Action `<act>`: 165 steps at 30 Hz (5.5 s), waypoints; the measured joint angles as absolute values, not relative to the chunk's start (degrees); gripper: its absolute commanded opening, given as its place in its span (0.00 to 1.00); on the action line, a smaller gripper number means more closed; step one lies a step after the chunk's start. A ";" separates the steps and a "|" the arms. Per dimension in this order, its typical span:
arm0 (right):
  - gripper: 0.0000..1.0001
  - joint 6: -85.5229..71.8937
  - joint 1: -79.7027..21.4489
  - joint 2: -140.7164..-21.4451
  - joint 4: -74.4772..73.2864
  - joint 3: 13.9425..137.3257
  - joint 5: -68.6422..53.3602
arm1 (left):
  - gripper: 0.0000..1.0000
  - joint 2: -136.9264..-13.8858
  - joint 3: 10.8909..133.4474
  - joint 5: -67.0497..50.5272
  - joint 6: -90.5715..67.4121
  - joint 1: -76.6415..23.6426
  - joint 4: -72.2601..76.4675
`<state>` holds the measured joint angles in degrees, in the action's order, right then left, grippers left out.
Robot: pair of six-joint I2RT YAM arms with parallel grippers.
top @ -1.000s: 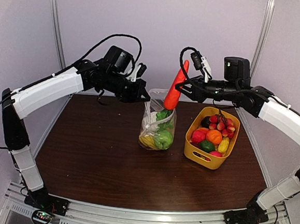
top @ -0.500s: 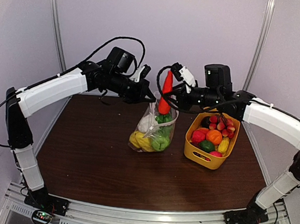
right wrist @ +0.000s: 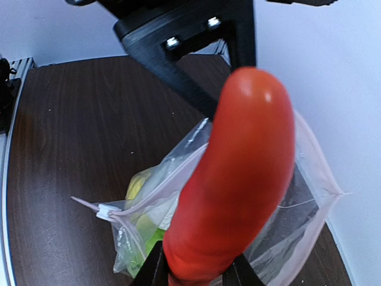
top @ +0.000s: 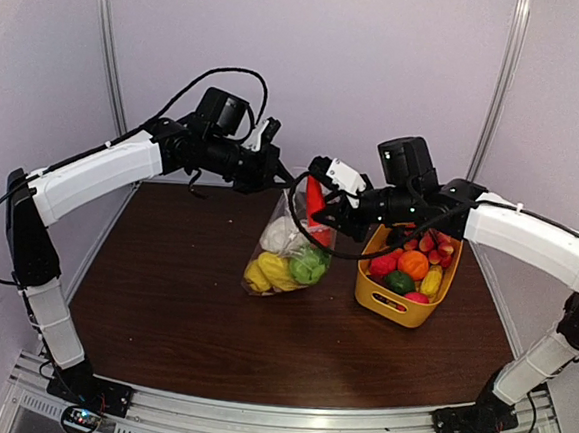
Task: Place the food in the zip-top bag and seal the zipper
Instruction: Place the fake vegetable in the zipper food storage bag, then adjust the zipper food storage bag at the center of the board, then pass from the left arm to the right
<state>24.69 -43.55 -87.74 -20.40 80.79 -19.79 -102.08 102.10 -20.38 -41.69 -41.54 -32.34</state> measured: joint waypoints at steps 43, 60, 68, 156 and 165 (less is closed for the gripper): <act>0.71 9.54 -41.08 -95.50 -46.78 103.07 -16.99 | 0.00 -100.05 97.65 -21.80 -41.01 -40.93 -24.67; 0.01 1.91 -37.93 -103.04 -42.74 101.30 -13.72 | 0.00 -99.96 97.10 -22.61 -39.97 -40.97 -24.67; 0.00 -0.34 -37.82 -103.98 -45.47 110.96 -15.42 | 0.00 -106.17 108.29 -16.14 -37.41 -42.13 -36.73; 0.00 53.58 -30.52 -91.20 -57.19 95.09 -47.64 | 0.60 -106.63 113.19 -31.68 -3.46 -45.54 -53.06; 0.00 46.65 -28.05 -91.24 -54.22 94.98 -51.03 | 0.80 -66.46 59.83 -20.53 -10.26 -45.74 -20.40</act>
<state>46.65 -28.05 -91.24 -54.22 94.98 -51.03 -66.46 59.83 -20.53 -10.26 -45.74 -20.40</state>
